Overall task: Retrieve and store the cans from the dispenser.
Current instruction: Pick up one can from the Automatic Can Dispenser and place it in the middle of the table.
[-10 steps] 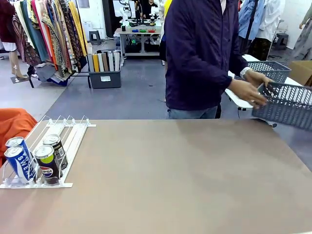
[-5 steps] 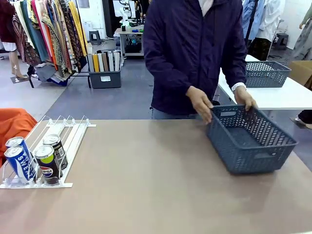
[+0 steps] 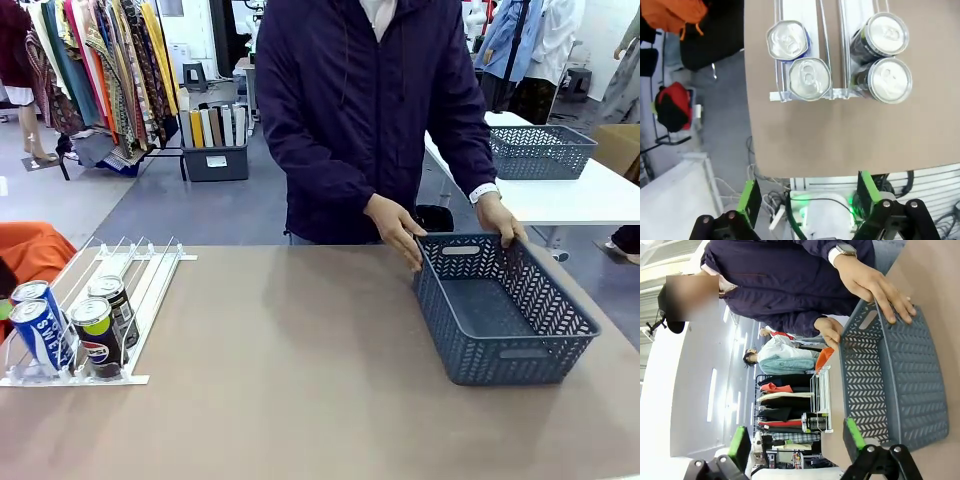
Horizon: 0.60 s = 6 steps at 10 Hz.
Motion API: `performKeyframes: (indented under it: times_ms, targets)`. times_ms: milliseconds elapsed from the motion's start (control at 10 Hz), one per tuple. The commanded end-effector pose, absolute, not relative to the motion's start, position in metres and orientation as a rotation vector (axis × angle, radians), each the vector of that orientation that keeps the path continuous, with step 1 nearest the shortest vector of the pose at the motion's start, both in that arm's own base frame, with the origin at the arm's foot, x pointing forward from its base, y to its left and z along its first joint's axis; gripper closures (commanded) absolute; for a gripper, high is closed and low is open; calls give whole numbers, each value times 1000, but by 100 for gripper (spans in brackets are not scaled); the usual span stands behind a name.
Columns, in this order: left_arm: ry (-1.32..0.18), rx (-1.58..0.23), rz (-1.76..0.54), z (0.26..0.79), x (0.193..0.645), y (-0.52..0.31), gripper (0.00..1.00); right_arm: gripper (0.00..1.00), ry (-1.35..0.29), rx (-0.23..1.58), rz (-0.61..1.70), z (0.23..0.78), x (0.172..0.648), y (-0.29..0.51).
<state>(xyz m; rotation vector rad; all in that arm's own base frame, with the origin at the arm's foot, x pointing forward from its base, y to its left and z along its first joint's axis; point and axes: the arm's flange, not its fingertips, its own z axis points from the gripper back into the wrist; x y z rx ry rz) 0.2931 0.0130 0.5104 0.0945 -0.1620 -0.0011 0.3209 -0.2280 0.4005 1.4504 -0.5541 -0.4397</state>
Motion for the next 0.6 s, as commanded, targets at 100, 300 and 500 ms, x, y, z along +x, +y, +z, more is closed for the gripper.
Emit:
performKeyframes:
  times_ms: [100, 300, 500]
  targets:
    - [-167, -19, 110, 477, 305, 26, 0, 0, -539, 1460, -445, 406, 321, -231]
    - [-159, -35, 172, 462, 316, 33, 0, 0, -539, 1460, -445, 406, 321, -231]
    - [-162, -61, 203, 449, 331, 35, 0, 0, -539, 1460, -445, 406, 321, -231]
